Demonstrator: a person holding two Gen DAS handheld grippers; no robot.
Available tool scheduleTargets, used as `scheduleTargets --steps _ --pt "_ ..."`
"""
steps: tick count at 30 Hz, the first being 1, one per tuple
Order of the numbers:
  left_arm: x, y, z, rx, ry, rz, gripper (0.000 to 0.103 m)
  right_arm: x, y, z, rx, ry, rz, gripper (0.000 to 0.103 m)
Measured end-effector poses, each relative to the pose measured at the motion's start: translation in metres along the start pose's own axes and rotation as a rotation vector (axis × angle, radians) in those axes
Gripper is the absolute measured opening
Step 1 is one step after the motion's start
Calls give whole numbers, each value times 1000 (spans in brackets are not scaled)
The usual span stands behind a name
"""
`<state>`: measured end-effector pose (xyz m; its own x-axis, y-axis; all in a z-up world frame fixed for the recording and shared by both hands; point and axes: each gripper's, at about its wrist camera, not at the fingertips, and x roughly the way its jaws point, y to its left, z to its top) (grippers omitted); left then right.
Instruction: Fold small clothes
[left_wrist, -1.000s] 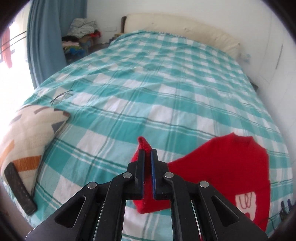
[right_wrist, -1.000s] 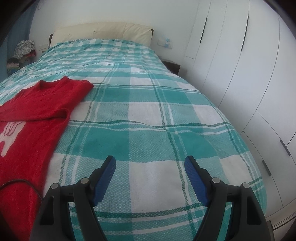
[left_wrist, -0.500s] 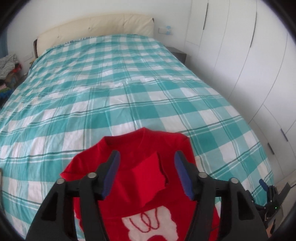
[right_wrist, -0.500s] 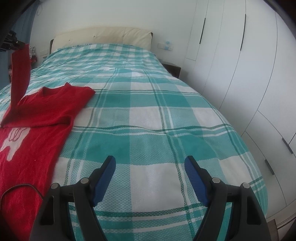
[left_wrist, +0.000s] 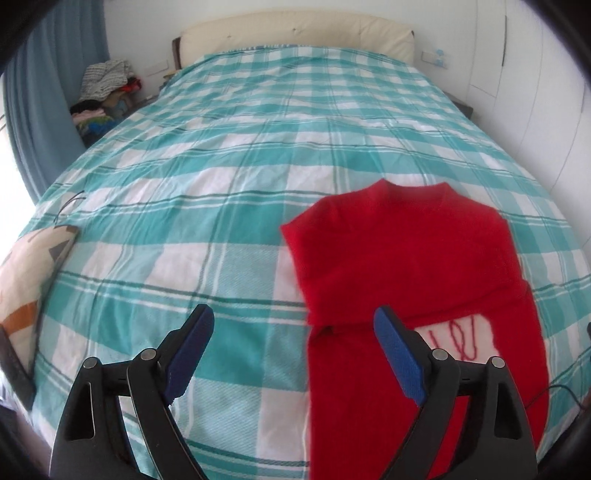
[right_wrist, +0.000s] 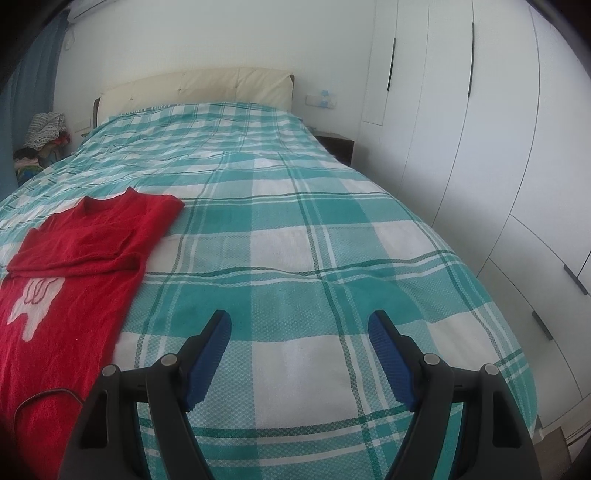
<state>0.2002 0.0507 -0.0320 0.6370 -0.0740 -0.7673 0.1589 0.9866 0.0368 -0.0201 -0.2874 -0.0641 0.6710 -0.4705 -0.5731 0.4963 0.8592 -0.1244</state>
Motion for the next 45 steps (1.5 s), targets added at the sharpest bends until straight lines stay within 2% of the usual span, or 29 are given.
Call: scheduleTargets --steps 4,6,10,15,20,24,45 --pt "19 30 -45 -177 3 -9 93 -2 2 1 -2 -30 5 76" --pt "33 36 -59 -207 0 29 93 -5 5 1 -18 -54 -1 76" --pt "56 35 -74 -183 22 88 93 -10 10 0 -47 -95 -8 76" --pt "52 27 -72 -156 -16 84 94 -6 10 0 -47 -93 -22 76" --pt "51 31 -74 -188 -8 49 94 -1 9 -1 -39 -80 -20 76" --pt "48 33 -74 -199 -18 52 94 1 6 -1 -21 -74 -11 76" --pt "59 35 -76 -212 21 64 94 -3 8 0 -26 -94 -8 76"
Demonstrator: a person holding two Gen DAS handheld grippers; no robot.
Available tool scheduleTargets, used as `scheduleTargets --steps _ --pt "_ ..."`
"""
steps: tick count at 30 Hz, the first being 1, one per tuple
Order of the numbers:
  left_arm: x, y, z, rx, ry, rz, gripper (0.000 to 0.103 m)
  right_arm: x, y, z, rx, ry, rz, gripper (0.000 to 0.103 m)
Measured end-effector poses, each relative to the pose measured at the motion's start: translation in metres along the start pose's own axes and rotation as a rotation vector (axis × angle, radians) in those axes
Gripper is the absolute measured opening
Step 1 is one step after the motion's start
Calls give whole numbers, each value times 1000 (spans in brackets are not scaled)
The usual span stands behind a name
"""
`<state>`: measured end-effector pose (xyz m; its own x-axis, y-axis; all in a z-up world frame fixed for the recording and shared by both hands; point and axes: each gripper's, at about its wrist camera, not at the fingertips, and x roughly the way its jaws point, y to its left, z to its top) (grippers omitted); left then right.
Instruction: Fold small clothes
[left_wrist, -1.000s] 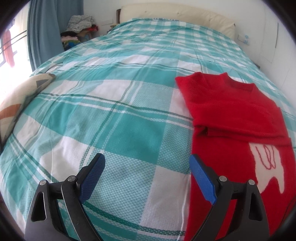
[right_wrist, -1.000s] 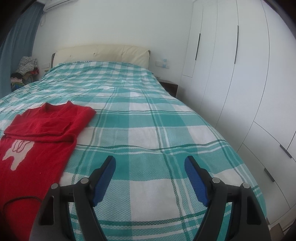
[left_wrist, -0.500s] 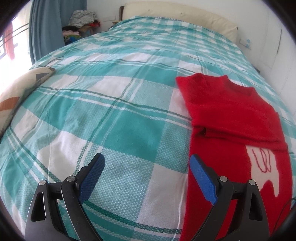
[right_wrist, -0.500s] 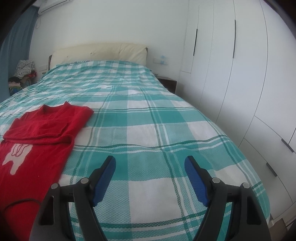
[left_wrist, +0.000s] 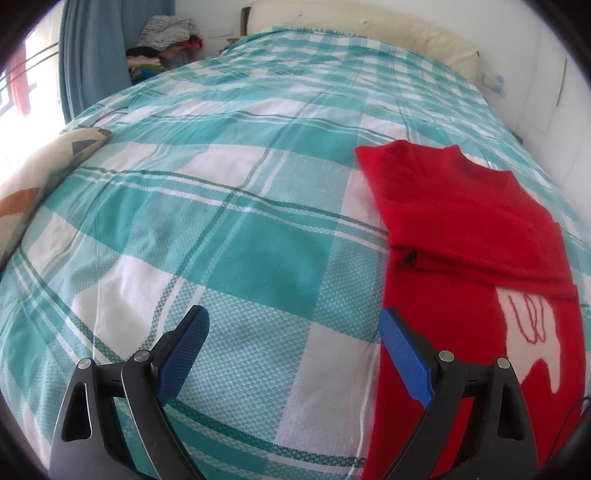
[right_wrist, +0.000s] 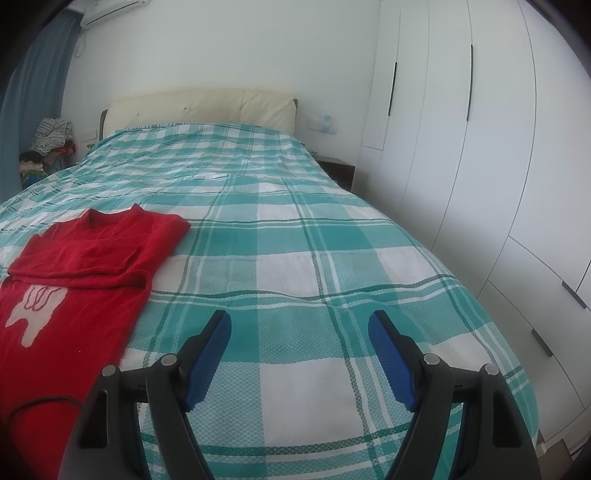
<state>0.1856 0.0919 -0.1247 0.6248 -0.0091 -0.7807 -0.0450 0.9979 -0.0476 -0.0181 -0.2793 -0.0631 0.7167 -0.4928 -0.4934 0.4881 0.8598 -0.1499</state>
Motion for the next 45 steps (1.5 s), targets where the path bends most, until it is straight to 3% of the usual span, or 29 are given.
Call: scheduleTargets --steps 24,45 --pt "3 5 0 -17 4 15 94 3 3 -3 -45 11 -61 76" --pt "9 4 -3 -17 20 32 94 7 1 -3 -34 31 -52 76"
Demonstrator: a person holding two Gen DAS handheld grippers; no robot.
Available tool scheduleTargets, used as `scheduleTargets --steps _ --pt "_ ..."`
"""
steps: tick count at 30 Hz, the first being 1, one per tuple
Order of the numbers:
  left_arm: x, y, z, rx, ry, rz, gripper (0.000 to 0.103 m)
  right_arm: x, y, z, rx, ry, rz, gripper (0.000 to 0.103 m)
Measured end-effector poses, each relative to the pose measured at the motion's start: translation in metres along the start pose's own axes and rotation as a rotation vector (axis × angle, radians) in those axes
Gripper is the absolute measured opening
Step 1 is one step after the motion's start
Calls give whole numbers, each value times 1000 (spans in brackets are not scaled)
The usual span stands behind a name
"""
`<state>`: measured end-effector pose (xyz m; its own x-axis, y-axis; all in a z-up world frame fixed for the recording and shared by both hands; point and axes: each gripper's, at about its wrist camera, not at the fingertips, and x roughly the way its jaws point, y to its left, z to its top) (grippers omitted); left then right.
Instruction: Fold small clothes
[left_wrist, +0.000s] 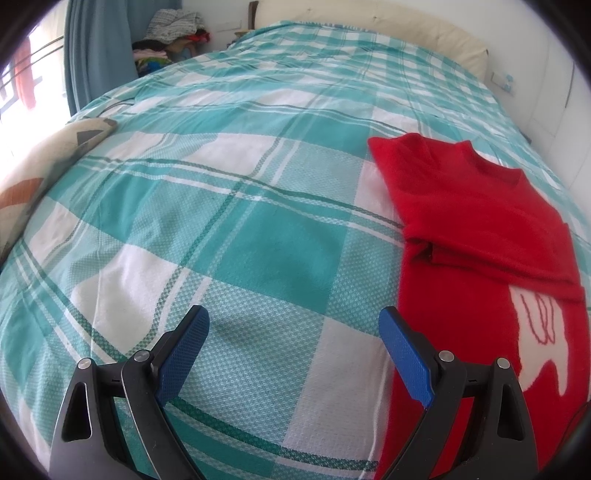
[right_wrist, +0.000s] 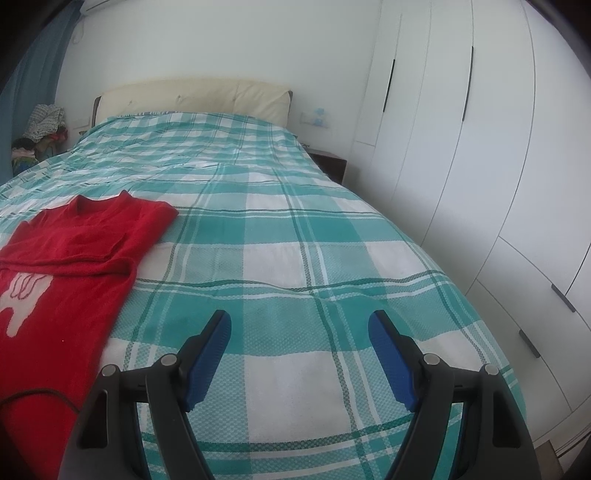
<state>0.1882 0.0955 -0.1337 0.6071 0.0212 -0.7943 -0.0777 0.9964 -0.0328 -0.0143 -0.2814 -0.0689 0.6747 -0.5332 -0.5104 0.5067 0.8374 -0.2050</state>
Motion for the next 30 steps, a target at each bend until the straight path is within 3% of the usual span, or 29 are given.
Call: scheduleTargets --steps 17,21,25,28,30 --pt "0 -2 0 3 -6 0 94 -4 0 1 7 -13 5 76" --pt "-24 3 1 3 -82 -26 94 -36 -13 13 55 -148 51 76" --pt "-75 16 -3 33 -141 -99 94 -100 -38 31 39 -316 51 76" --pt "-105 16 -17 133 -89 -154 96 -155 -68 50 4 -407 107 76" --pt "-118 12 -33 208 -30 -185 96 -191 -85 64 -49 -451 167 83"
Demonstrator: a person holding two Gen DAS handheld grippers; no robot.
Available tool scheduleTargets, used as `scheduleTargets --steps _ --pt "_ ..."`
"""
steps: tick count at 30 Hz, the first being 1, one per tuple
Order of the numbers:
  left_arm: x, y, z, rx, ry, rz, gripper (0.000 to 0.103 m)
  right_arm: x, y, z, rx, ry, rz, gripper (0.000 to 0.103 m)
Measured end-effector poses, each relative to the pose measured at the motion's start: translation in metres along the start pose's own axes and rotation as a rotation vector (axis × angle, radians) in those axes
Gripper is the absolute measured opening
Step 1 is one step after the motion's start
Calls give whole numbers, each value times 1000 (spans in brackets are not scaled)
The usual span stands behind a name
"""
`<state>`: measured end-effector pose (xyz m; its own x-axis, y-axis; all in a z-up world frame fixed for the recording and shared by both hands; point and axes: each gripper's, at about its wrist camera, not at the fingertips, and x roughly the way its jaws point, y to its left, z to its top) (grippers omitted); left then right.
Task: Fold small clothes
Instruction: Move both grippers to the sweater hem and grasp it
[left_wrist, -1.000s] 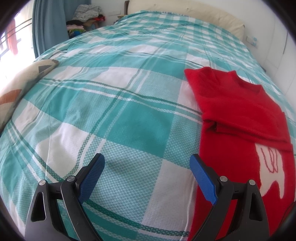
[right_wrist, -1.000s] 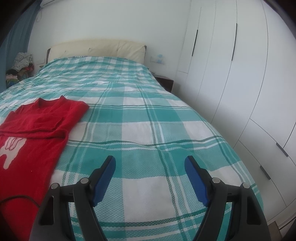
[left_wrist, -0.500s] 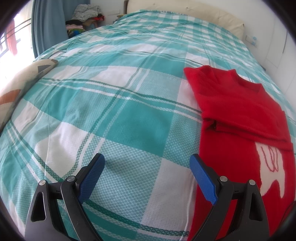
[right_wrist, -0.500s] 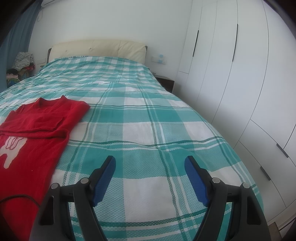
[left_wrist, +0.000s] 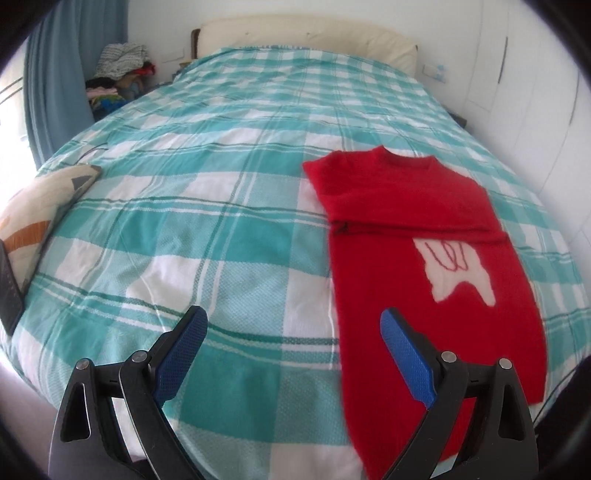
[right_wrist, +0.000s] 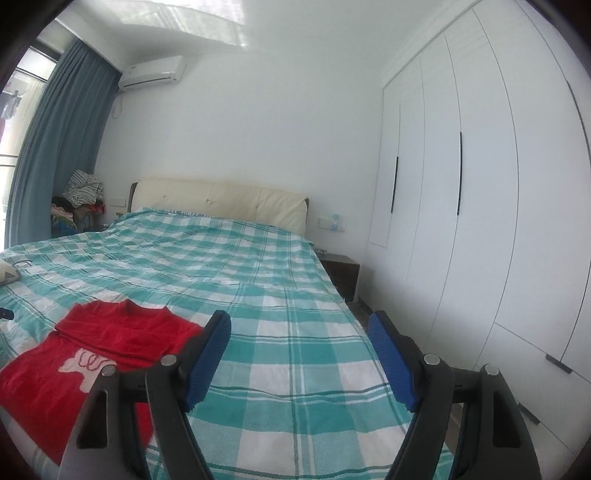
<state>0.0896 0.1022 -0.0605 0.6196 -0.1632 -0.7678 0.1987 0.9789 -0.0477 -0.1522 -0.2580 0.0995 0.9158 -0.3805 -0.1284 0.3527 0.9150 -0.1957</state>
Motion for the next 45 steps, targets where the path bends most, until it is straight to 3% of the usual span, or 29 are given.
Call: scheduleTargets --steps 2,5,8,11,14,17,23,25,27,29,31,32,34,35,40,42,45 --pt "-6 -11 -17 43 60 -29 96 -24 -6 25 -56 2 136 86" --pt "-7 -28 -45 64 144 -74 96 -38 -3 41 -98 143 425 87" --pt "-5 -45 -64 78 171 -84 96 -30 18 18 -71 307 658 87" --pt "4 -49 -75 51 201 -84 96 -4 52 -38 6 448 793 87" --pt "17 -45 -84 1 243 -88 93 37 88 -105 159 600 886 87" --pt "17 -45 -87 -5 241 -87 90 66 121 -155 217 721 898 85" --pt "12 -39 -87 -43 253 -120 77 99 133 -184 300 871 879 80" --pt "3 -32 -82 -75 222 -128 78 91 124 -167 254 819 837 78" --pt "-3 -24 -78 -98 187 -118 83 71 113 -136 162 739 850 78" --pt "-5 -19 -74 -107 166 -103 85 43 105 -102 64 681 989 78" --pt "-1 -16 -71 -112 166 -96 85 14 94 -73 42 662 1227 78" --pt "1 -16 -69 -114 164 -97 85 1 86 -61 47 624 1301 79" --pt "7 -17 -67 -118 159 -98 85 -9 74 -48 96 568 1367 80" --pt "11 -18 -66 -119 159 -92 85 -6 73 -50 125 569 1348 82" --pt "25 -25 -65 -98 158 13 81 53 103 -112 145 703 1010 83" --pt "18 -29 -66 -76 139 15 80 78 108 -140 200 743 908 82" --pt "13 -31 -71 -55 147 17 80 104 113 -173 365 859 884 78"
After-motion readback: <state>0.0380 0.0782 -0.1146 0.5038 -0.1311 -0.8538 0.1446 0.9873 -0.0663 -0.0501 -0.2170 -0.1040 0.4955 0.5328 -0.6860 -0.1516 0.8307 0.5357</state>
